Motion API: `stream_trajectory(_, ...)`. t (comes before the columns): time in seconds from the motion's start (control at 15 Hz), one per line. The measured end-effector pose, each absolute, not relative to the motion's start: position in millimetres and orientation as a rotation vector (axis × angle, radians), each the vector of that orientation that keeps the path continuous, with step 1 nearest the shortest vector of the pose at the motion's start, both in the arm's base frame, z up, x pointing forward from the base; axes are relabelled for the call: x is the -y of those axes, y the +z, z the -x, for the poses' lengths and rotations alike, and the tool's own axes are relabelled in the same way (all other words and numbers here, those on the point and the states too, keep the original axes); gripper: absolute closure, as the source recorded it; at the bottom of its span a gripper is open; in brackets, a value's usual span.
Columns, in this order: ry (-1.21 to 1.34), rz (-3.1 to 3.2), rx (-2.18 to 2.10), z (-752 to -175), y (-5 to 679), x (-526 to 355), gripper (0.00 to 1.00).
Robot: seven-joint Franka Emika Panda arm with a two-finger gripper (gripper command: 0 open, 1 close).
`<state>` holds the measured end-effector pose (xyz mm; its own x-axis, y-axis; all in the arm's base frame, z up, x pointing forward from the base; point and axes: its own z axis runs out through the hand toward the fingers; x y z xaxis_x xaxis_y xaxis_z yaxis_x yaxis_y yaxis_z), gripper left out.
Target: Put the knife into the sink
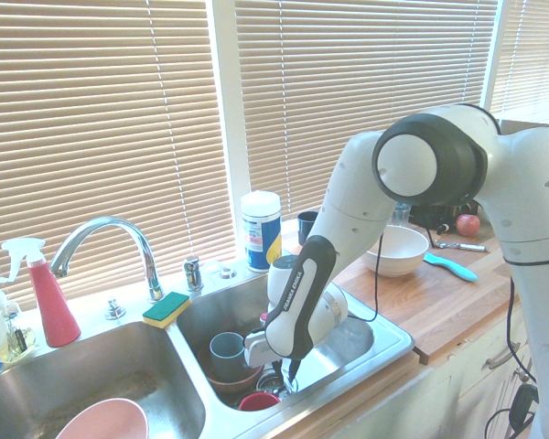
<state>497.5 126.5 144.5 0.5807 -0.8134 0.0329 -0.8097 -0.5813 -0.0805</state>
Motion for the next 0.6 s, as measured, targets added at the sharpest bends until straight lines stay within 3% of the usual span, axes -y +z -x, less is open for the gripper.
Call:
stream_trajectory(0.33, -0.146, 2.748, -1.41, -484.6, 190.5, -112.7, 0.0)
stream_trajectory(0.6, -0.145, 2.795, -1.333, -479.2, 292.2, -113.5, 0.0)
